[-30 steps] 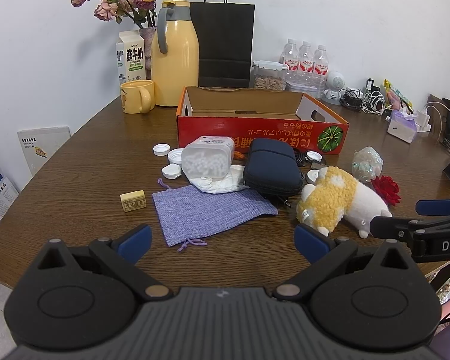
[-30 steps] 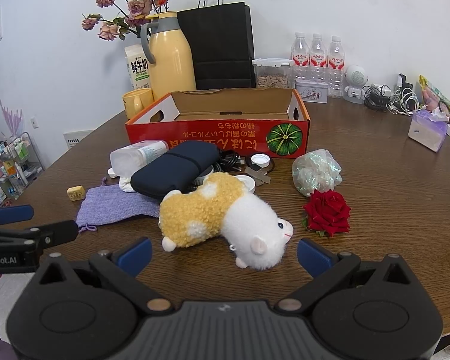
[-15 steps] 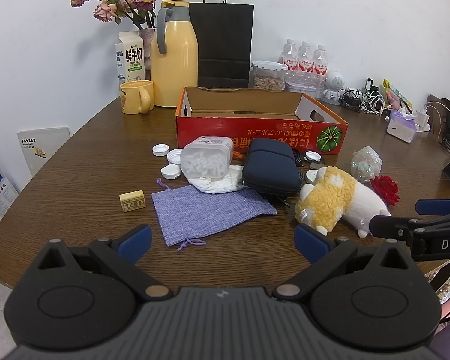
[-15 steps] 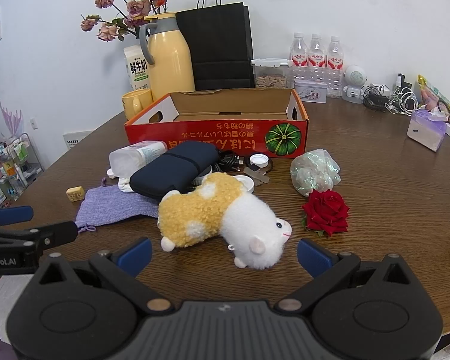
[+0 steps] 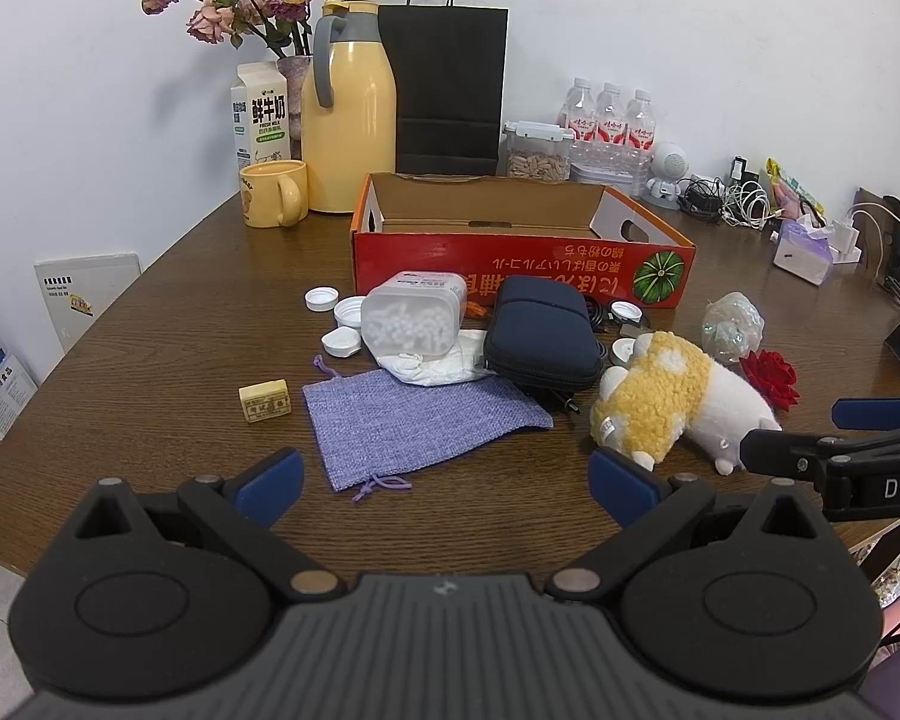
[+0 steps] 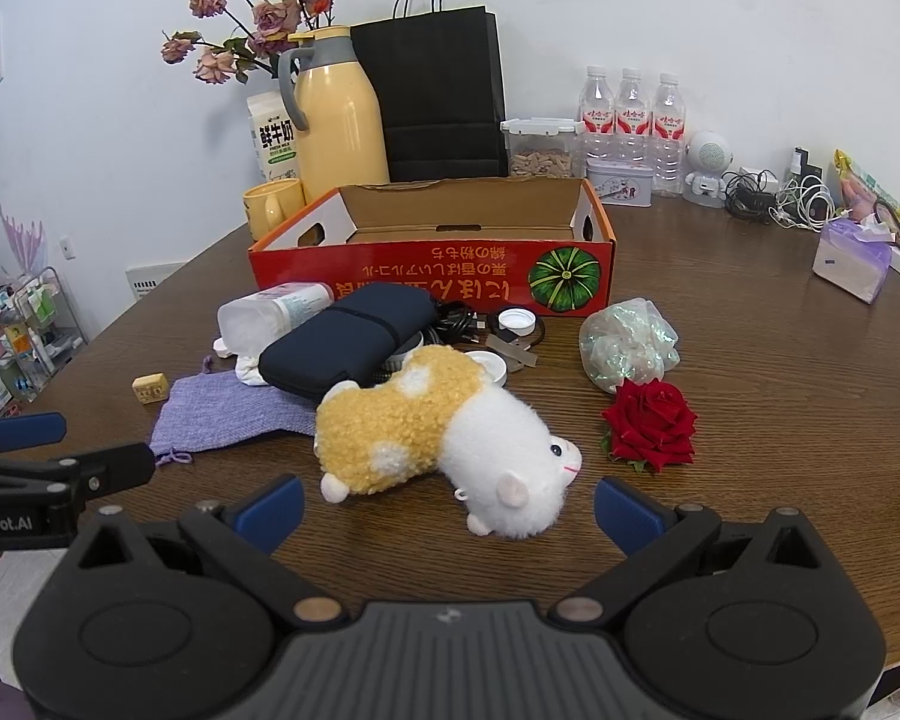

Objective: Organize objects

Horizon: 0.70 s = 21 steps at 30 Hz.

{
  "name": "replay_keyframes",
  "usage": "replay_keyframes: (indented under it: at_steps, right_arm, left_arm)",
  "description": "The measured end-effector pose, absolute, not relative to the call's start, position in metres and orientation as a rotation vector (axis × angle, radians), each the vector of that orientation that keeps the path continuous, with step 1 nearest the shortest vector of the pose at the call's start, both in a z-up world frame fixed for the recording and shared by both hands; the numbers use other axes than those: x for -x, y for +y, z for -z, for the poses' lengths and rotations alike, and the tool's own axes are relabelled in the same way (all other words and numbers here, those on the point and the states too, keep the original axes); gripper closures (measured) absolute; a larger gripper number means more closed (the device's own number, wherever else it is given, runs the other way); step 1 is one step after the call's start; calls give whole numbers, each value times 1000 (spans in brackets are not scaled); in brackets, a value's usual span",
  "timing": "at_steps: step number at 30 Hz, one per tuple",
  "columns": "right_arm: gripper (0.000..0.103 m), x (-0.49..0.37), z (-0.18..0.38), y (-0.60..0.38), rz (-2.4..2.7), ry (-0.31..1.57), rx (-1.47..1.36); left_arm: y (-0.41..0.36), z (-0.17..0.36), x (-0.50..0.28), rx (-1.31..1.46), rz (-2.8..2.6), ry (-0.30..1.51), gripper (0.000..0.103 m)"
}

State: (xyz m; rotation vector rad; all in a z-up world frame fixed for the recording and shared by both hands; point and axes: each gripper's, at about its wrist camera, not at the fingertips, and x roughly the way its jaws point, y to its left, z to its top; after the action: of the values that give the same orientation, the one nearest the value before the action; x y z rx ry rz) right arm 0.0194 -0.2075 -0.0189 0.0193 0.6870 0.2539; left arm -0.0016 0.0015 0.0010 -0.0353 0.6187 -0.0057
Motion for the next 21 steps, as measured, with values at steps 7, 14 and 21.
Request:
replay_keyframes:
  at_steps: [7, 14, 21]
  right_arm:
    - [0, -19, 19, -208, -254, 686, -19]
    - [0, -19, 16, -207, -253, 686, -19]
    - [0, -19, 17, -208, -253, 685, -19]
  left_arm:
    - [1, -1, 2, 35, 6, 618, 0]
    - [1, -1, 2, 35, 6, 618, 0]
    - [1, -1, 2, 35, 6, 618, 0]
